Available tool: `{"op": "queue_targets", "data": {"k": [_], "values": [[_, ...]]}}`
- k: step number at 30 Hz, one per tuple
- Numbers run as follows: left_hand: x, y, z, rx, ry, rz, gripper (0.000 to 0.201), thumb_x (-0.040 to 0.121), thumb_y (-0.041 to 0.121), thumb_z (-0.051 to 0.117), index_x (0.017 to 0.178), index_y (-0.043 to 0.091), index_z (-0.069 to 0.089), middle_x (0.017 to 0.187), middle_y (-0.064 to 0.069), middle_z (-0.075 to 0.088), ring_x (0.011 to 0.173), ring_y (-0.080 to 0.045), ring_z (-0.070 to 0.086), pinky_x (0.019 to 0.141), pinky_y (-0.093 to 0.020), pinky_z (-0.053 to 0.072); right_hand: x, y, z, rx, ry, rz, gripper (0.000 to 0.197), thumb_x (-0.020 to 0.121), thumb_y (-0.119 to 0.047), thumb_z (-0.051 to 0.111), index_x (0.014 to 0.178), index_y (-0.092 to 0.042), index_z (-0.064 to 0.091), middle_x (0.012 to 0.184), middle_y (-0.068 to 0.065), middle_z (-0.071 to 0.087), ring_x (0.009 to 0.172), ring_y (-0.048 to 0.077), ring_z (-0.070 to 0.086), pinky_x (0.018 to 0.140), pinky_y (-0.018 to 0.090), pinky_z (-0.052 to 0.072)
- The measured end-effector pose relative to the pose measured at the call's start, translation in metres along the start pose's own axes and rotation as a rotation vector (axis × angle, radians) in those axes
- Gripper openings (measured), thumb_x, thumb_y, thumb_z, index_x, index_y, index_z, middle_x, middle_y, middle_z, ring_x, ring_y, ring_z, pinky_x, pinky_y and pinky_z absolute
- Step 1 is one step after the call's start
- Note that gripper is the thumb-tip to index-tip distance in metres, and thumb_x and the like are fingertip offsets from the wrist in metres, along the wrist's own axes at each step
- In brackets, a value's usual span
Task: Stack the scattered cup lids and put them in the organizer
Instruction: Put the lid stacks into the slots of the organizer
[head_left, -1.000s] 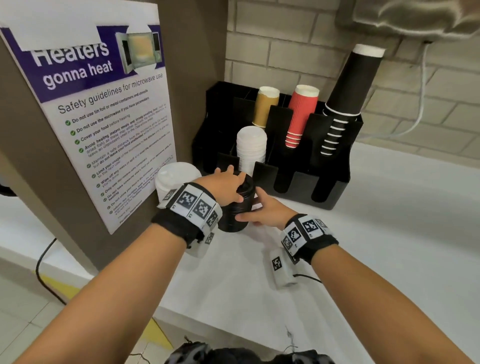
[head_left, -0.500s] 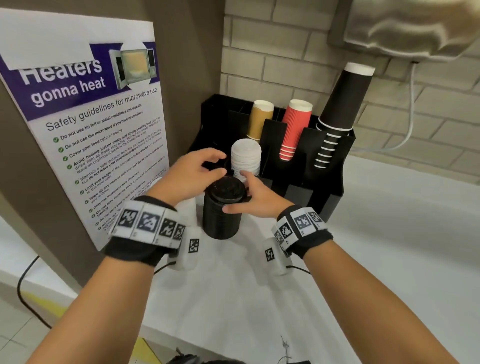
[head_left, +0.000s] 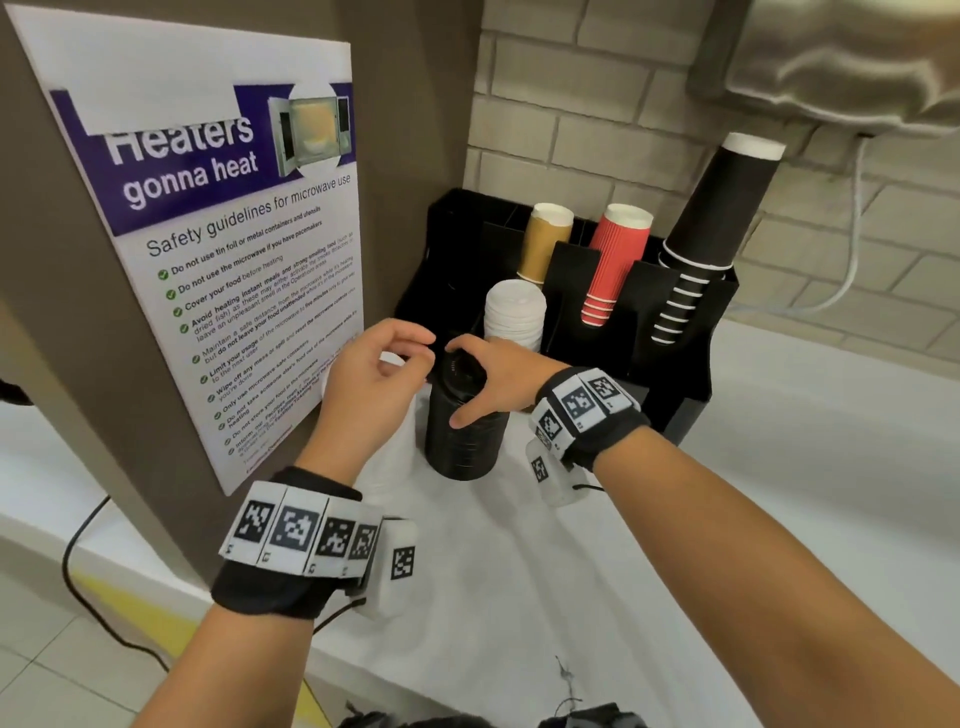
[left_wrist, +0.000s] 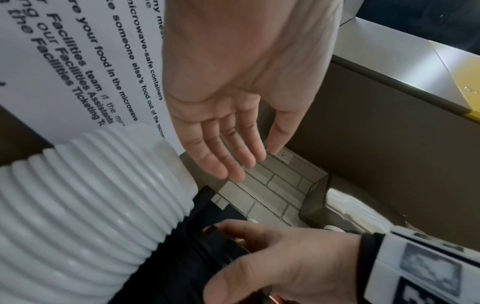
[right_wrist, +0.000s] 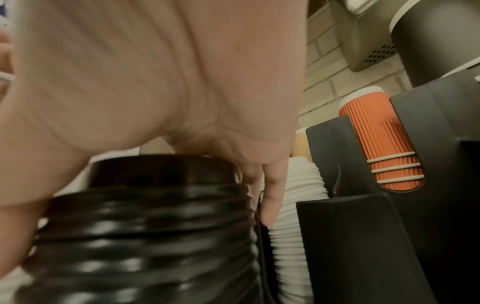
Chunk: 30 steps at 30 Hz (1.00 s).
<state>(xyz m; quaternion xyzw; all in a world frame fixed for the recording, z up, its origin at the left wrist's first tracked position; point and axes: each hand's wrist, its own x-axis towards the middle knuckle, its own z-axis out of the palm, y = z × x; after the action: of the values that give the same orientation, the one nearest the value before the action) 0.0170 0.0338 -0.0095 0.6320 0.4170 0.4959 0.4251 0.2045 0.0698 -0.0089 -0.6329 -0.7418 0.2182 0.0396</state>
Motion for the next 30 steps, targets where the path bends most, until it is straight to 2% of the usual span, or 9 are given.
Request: {"op": "queue_targets", "data": {"k": [2, 4, 7, 10, 12, 14, 18, 25, 30], "values": [[0.0, 0.001, 0.001, -0.023, 0.015, 0.042, 0.021, 0.09, 0.009, 0.062, 0.1, 0.027, 0.064, 0.094, 0.012, 0.064, 0.085, -0.017, 0.064, 0.085, -0.034, 0.054, -0.003, 0.002, -0.006, 0.095, 0.062, -0.025, 0.09, 0.069, -0.038, 0.082, 0.142, -0.023, 0.031, 0.126, 0.004, 0.052, 0.112, 0.021, 0.054, 0.092, 0.036, 0.052], [-0.001, 0.001, 0.004, -0.034, 0.031, 0.082, 0.027, 0.088, 0.011, 0.066, 0.107, 0.029, 0.06, 0.106, 0.012, 0.062, 0.091, -0.008, 0.063, 0.087, -0.027, 0.053, -0.011, 0.003, -0.016, 0.234, 0.14, -0.048, 0.085, 0.071, -0.034, 0.082, 0.14, -0.024, 0.035, 0.123, -0.001, 0.052, 0.112, 0.017, 0.054, 0.086, 0.024, 0.049], [-0.003, -0.002, 0.01, -0.088, -0.057, 0.087, 0.061, 0.078, 0.025, 0.078, 0.128, 0.037, 0.047, 0.134, 0.009, 0.05, 0.119, -0.006, 0.053, 0.09, -0.015, 0.046, -0.032, 0.001, -0.027, 0.468, 0.241, -0.107, 0.074, 0.074, -0.03, 0.081, 0.137, -0.027, 0.041, 0.122, -0.005, 0.05, 0.113, 0.012, 0.053, 0.083, 0.014, 0.043], [-0.008, 0.0, 0.021, -0.203, -0.208, 0.094, 0.093, 0.06, 0.038, 0.082, 0.138, 0.05, 0.032, 0.147, 0.016, 0.035, 0.134, -0.008, 0.039, 0.103, -0.025, 0.041, -0.057, -0.008, -0.027, 0.789, 0.233, -0.205, 0.069, 0.073, -0.031, 0.075, 0.134, -0.028, 0.044, 0.124, 0.004, 0.057, 0.112, 0.018, 0.059, 0.091, 0.028, 0.051], [-0.01, 0.002, 0.029, -0.285, -0.264, 0.127, 0.095, 0.059, 0.034, 0.083, 0.137, 0.052, 0.032, 0.143, 0.025, 0.038, 0.133, -0.005, 0.044, 0.102, -0.025, 0.046, -0.069, -0.012, -0.022, 0.949, 0.218, -0.266, 0.069, 0.072, -0.031, 0.073, 0.134, -0.021, 0.043, 0.123, 0.011, 0.058, 0.116, 0.031, 0.057, 0.099, 0.046, 0.048], [-0.011, 0.004, 0.034, -0.323, -0.287, 0.151, 0.093, 0.061, 0.029, 0.085, 0.137, 0.049, 0.036, 0.141, 0.021, 0.043, 0.126, -0.005, 0.052, 0.096, -0.024, 0.051, -0.077, -0.011, -0.017, 1.057, 0.211, -0.29, 0.068, 0.073, -0.03, 0.072, 0.134, -0.016, 0.043, 0.122, 0.015, 0.057, 0.116, 0.037, 0.055, 0.101, 0.056, 0.044], [-0.01, 0.005, 0.037, -0.354, -0.356, 0.149, 0.092, 0.059, 0.025, 0.09, 0.136, 0.045, 0.043, 0.141, 0.005, 0.046, 0.122, -0.014, 0.057, 0.089, -0.031, 0.055, -0.093, -0.002, -0.017, 1.084, 0.216, -0.245, 0.09, 0.065, -0.044, 0.082, 0.139, -0.01, 0.043, 0.135, 0.027, 0.047, 0.121, 0.042, 0.052, 0.1, 0.053, 0.045], [-0.011, 0.005, 0.048, -0.366, -0.436, 0.114, 0.099, 0.057, 0.03, 0.086, 0.143, 0.041, 0.037, 0.142, 0.015, 0.047, 0.126, -0.013, 0.054, 0.093, -0.032, 0.054, -0.109, 0.014, -0.022, 1.026, 0.242, -0.201, 0.061, 0.082, -0.024, 0.069, 0.139, -0.023, 0.046, 0.125, 0.021, 0.059, 0.111, 0.038, 0.061, 0.089, 0.052, 0.052], [-0.01, 0.005, 0.052, -0.365, -0.461, 0.103, 0.102, 0.059, 0.028, 0.091, 0.142, 0.044, 0.034, 0.145, 0.016, 0.044, 0.13, -0.01, 0.051, 0.095, -0.029, 0.052, -0.116, 0.011, -0.023, 0.965, 0.307, -0.183, 0.065, 0.075, -0.026, 0.076, 0.136, -0.026, 0.052, 0.125, 0.012, 0.06, 0.112, 0.029, 0.063, 0.088, 0.053, 0.054]]}}
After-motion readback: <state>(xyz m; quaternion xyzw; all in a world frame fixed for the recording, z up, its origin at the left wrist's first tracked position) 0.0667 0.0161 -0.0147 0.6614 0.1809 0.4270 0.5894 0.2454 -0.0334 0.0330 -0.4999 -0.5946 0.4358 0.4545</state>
